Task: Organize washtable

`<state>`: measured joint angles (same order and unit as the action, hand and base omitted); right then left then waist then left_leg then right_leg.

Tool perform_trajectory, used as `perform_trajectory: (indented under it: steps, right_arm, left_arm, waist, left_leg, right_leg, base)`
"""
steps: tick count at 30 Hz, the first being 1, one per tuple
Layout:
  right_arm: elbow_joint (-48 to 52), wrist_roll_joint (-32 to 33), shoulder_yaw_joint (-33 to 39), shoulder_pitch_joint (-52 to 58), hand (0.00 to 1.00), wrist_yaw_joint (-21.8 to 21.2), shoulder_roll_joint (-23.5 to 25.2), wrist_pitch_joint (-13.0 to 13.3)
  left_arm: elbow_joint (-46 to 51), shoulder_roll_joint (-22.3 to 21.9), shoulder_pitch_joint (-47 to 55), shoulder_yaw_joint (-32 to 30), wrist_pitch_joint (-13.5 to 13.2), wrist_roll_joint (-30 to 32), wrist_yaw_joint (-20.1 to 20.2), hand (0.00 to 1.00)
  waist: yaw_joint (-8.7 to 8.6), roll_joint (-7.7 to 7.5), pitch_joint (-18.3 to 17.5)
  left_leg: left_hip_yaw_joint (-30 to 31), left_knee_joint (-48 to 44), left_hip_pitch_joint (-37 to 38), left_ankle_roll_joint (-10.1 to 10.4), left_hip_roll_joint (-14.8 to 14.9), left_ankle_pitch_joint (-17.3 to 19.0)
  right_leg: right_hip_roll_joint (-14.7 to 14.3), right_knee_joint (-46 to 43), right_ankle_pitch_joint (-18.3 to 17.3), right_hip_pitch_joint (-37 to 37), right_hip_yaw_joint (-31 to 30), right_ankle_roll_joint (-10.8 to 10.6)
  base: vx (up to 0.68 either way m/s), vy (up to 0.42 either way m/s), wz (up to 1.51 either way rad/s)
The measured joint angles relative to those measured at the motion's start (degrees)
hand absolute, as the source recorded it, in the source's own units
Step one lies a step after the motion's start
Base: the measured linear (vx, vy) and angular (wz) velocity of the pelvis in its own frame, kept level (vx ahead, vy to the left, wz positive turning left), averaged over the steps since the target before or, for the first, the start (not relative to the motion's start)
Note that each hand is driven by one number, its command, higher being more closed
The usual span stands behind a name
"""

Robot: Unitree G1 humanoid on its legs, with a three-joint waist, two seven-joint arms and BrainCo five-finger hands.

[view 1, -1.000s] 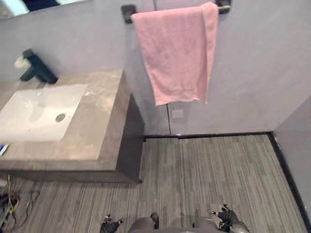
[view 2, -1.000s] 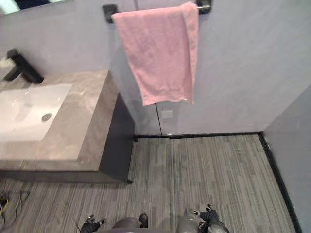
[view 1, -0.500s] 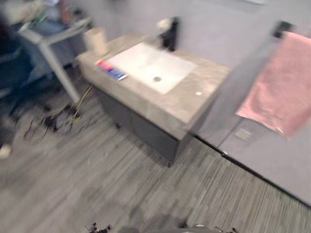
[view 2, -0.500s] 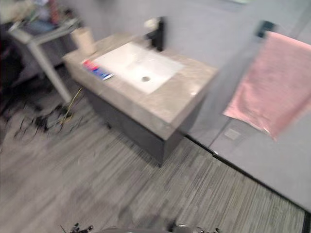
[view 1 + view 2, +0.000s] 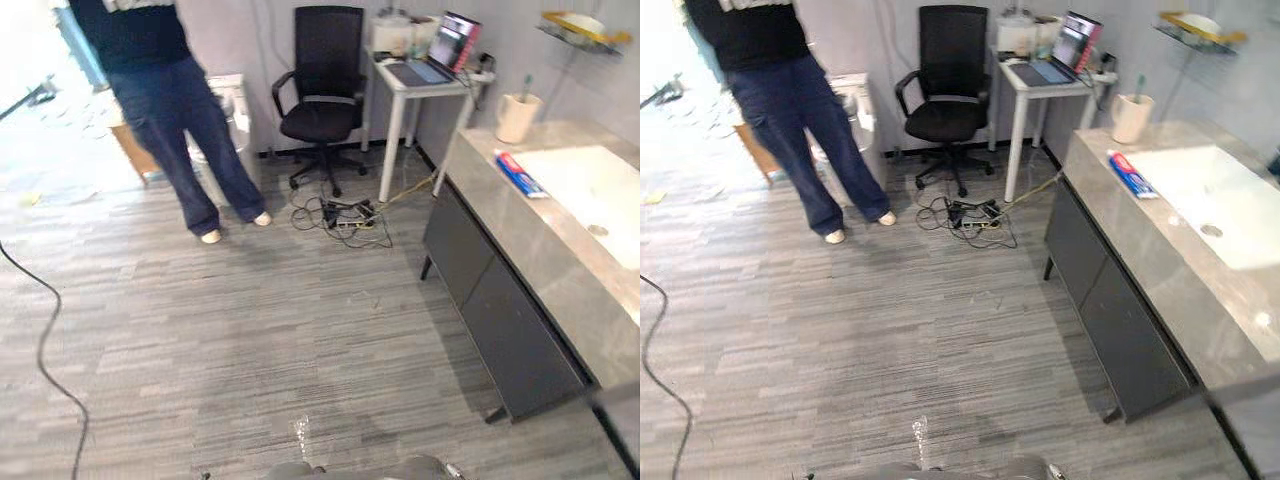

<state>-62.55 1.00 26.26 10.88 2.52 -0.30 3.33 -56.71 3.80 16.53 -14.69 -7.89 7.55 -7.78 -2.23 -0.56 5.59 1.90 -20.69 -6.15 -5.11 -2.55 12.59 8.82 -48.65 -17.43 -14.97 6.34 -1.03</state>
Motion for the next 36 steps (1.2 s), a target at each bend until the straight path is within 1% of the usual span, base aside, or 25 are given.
perform_trajectory:
  steps: [1,3,5,6,9,10,11,12,13,14,15,17,19,22,24,25,26,27,28,29,30,32,33,34,36]
  right_arm:
    - [0.75,0.52,-0.8,0.3,0.0,-0.02,0.25,0.04]
    - [3.29,1.21,-4.17,1.92,0.0,-0.03,0.5,0.22]
    - [3.77,1.19,-5.0,2.23,0.0,-0.05,0.27,0.2]
    - [3.94,1.19,-5.89,2.24,0.0,-0.11,-0.06,0.04]
    - [5.46,1.15,-6.0,3.29,0.0,-0.05,0.35,-0.2]
    - [5.8,0.98,-5.25,4.58,0.0,-0.2,0.17,-0.39]
    - [6.25,0.63,-4.96,5.03,0.0,-0.39,0.22,-0.52]
    - [6.49,0.6,-4.46,5.07,0.0,-0.39,0.17,-0.52]
    - [7.32,0.6,-3.23,5.2,0.0,-0.7,-0.72,-0.93]
    - [7.36,0.59,-3.0,5.15,0.0,-0.71,-0.81,-1.05]
    - [7.17,0.61,-2.92,4.63,0.0,-0.59,-0.94,-1.07]
    - [5.68,0.64,-2.99,3.26,0.0,-0.39,-0.94,-1.18]
    - [4.94,0.49,-3.71,1.13,0.0,-0.34,-0.76,-1.26]
    - [5.35,-0.87,-4.8,-0.68,0.0,-0.22,-0.73,-1.25]
    - [5.64,-1.65,-5.56,-2.11,0.0,-0.25,-0.23,-1.03]
    - [5.95,-1.66,-6.18,-2.3,0.0,-0.27,-0.13,-0.85]
    - [6.73,-1.79,-7.58,-2.29,0.0,-0.29,0.27,-0.3]
    - [7.39,-2.18,-8.19,-1.98,0.0,-0.29,1.01,0.21]
    - [7.13,-2.28,-8.32,-1.99,0.0,-0.26,1.75,0.19]
    - [7.18,-2.31,-8.39,-1.71,0.0,-0.3,3.37,0.26]
    - [7.22,-3.42,-8.29,-1.64,0.0,-0.53,4.33,0.27]
    - [7.18,-3.66,-7.77,-1.6,0.0,-1.05,4.3,0.2]
    - [7.23,-3.81,-7.56,-1.61,0.0,-1.58,4.08,0.21]
    - [7.6,-3.86,-6.98,-1.71,0.0,-1.82,3.66,0.36]
    - [7.75,-3.83,-6.39,-1.73,0.0,-2.04,3.57,0.47]
  left_arm:
    - [0.0,-0.2,-0.32,0.02,0.03,0.02,0.04,0.0]
    - [0.07,-0.18,-1.99,-0.59,0.24,1.14,0.05,0.0]
    - [0.17,-0.2,-3.2,-0.6,0.22,1.39,0.0,0.0]
    - [0.2,-0.23,-3.95,-0.72,0.21,1.93,-0.02,0.0]
    - [0.52,-0.32,-4.03,-1.29,0.23,2.19,0.04,0.0]
    - [0.48,-0.68,-3.29,-2.23,0.23,2.22,0.12,0.0]
    - [0.98,-1.58,-2.07,-3.51,0.16,2.19,0.2,0.0]
    - [1.63,-1.79,-1.91,-4.2,0.15,2.24,0.32,0.0]
    - [1.91,-3.69,-1.66,-6.67,0.25,2.15,0.31,0.0]
    - [1.93,-4.23,-1.19,-7.48,0.31,2.15,0.34,0.0]
    - [2.02,-4.56,-0.3,-7.88,0.54,2.11,0.37,0.0]
    - [1.9,-4.3,0.6,-7.97,0.94,2.11,0.35,0.0]
    - [2.08,-3.65,0.47,-7.94,0.94,2.12,0.28,0.0]
    - [2.12,-4.07,-0.33,-8.05,0.92,2.11,0.25,0.0]
    - [2.12,-4.11,-1.67,-8.4,0.87,2.11,0.29,0.0]
    - [2.11,-4.13,-1.68,-8.42,0.83,2.11,0.25,0.0]
    - [2.08,-4.28,-1.59,-8.41,0.79,2.16,0.24,0.0]
    - [1.86,-4.71,-1.51,-8.44,0.81,2.19,0.26,0.0]
    - [1.56,-4.21,-1.41,-8.53,0.88,2.27,0.29,0.0]
    - [1.11,-3.08,-1.56,-8.36,0.9,2.43,0.28,0.0]
    - [0.73,-2.23,-2.55,-8.18,0.88,3.53,0.32,0.0]
    - [0.26,-2.08,-3.1,-8.19,0.93,4.24,0.28,0.0]
    - [-0.13,-2.0,-3.52,-8.2,1.02,4.41,0.35,0.0]
    - [-1.4,-1.84,-4.29,-8.18,1.26,4.6,0.44,0.0]
    - [-1.82,-1.86,-4.37,-8.32,1.34,4.6,0.56,0.0]
  waist:
    - [-0.01,-0.48,0.33]
    - [-0.1,-0.98,0.68]
    - [-0.13,-0.8,0.74]
    - [-0.11,-0.63,0.72]
    - [-0.13,-0.85,0.43]
    - [-0.19,-0.71,-1.17]
    - [-0.72,-0.19,-2.72]
    - [-1.18,0.4,-3.01]
    - [-1.24,2.63,-2.73]
    - [-0.56,2.72,-2.69]
    - [0.26,2.5,-2.54]
    - [0.41,1.62,-2.56]
    - [0.71,0.16,-2.35]
    - [2.1,-0.05,-1.6]
    - [3.4,-0.43,-0.85]
    - [3.53,-0.38,-0.84]
    - [3.97,0.06,-0.84]
    - [5.02,1.2,-1.1]
    - [5.16,0.7,-1.33]
    - [4.86,-1.08,-2.36]
    - [4.6,-2.44,-2.93]
    - [4.56,-2.44,-2.8]
    - [4.64,-2.43,-2.37]
    - [4.71,-2.09,-1.98]
    - [4.61,-1.92,-1.79]
  left_leg:
    - [0.39,-0.37,-0.03,-0.2,0.0,0.35]
    - [3.32,-1.09,0.44,0.8,0.42,1.81]
    - [4.87,-1.79,0.99,1.58,1.27,3.08]
    - [5.93,-2.47,1.63,2.76,2.58,4.95]
    - [6.83,-1.77,5.31,4.89,5.58,8.41]
    - [6.55,-0.26,7.53,5.61,7.66,9.94]
    - [6.14,-8.74,5.6,6.98,9.21,10.58]
    - [6.09,-17.05,2.55,7.06,10.16,10.37]
    - [8.01,-32.65,-3.6,9.91,13.25,3.76]
    - [8.03,-37.23,-4.67,10.23,14.5,0.58]
    - [6.46,-45.28,-6.57,9.46,16.51,-1.1]
    - [3.61,-50.96,-9.09,8.81,17.37,-0.25]
    - [1.29,-47.87,-12.7,7.97,16.2,0.39]
    - [-2.89,-36.18,-15.51,7.74,15.19,2.32]
    - [-5.41,-20.86,-16.27,7.99,12.63,2.44]
    - [-5.32,-16.1,-16.2,7.88,11.84,1.19]
    - [-5.26,-8.95,-16.25,6.24,11.48,-3.43]
    - [-4.81,-6.76,-16.27,5.43,11.65,-10.5]
    - [-5.45,-8.06,-16.32,5.56,11.29,-9.35]
    - [-6.51,-7.49,-15.87,5.01,10.22,-8.58]
    - [-7.92,-6.83,-15.22,4.18,8.59,-7.03]
    - [-9.46,-7.13,-13.34,3.19,7.23,-4.93]
    - [-10.34,-7.22,-11.36,2.43,6.33,-3.46]
    - [-11.56,-7.42,-8.23,1.81,5.43,-1.46]
    - [-13.83,-7.14,-4.53,1.75,5.4,0.17]
  right_leg:
    - [-1.11,0.79,-0.46,-1.44,0.31,-0.78]
    - [-4.72,10.62,-0.25,-4.31,-0.33,-1.26]
    - [-5.07,16.73,0.8,-5.15,-0.73,-1.88]
    - [-4.8,20.84,2.34,-5.93,-0.95,-1.74]
    - [-3.86,21.84,3.24,-5.0,0.27,-0.78]
    - [-4.95,22.16,4.56,-4.11,1.71,-0.31]
    - [-6.55,22.14,6.23,-3.39,2.61,0.83]
    - [-7.82,21.46,7.72,-3.2,2.95,2.11]
    - [-11.85,20.24,5.51,-0.77,3.78,4.22]
    - [-13.06,20.3,4.81,0.58,3.48,4.91]
    - [-15.11,20.43,3.61,3.7,2.48,6.56]
    - [-16.31,23.1,3.13,8.8,0.89,7.09]
    - [-16.25,28.23,3.28,14.01,-1.63,6.86]
    - [-16.12,33.78,3.52,20.31,-3.99,6.42]
    - [-15.72,34.84,3.12,24.23,-6.01,5.72]
    - [-15.77,34.82,2.72,24.9,-6.61,4.92]
    - [-16.22,34.75,1.91,26.3,-7.94,3.57]
    - [-16.62,34.76,0.79,27.79,-9.77,2.19]
    - [-15.91,34.68,0.42,28.01,-10.64,2.04]
    - [-14.43,33.74,0.46,27.43,-11.42,1.99]
    - [-12.58,29.35,0.46,25.04,-12.04,2.0]
    - [-11.01,21.38,0.47,22.41,-12.29,1.99]
    - [-9.97,14.16,1.23,19.94,-11.96,1.76]
    - [-8.29,1.34,2.83,15.61,-10.87,1.29]
    - [-6.49,-7.33,2.77,11.49,-8.99,1.17]
  base:
    - [0.07,-0.052,0.64]
    - [0.16,-0.099,0.65]
    - [0.22,-0.144,0.51]
    - [0.22,-0.161,0.29]
    - [0.41,-0.321,0.1]
    - [0.62,-0.409,0.01]
    - [0.54,-0.335,0.06]
    - [0.54,-0.341,0.06]
    - [0.43,-0.3,-0.14]
    - [0.57,-0.348,-0.51]
    - [0.59,-0.3,-0.64]
    - [0.59,-0.291,-0.51]
    - [0.43,-0.168,-0.36]
    - [0.5,-0.044,-0.31]
    - [0.39,0.108,-0.3]
    - [0.38,0.161,-0.46]
    - [0.39,0.205,-0.68]
    - [0.41,0.231,-0.77]
    - [0.43,0.24,-0.59]
    - [0.44,0.223,-0.29]
    - [0.43,0.21,-0.17]
    - [0.38,0.242,-0.19]
    - [0.41,0.322,-0.27]
    - [0.31,0.261,-0.27]
    - [0.25,0.202,-0.49]
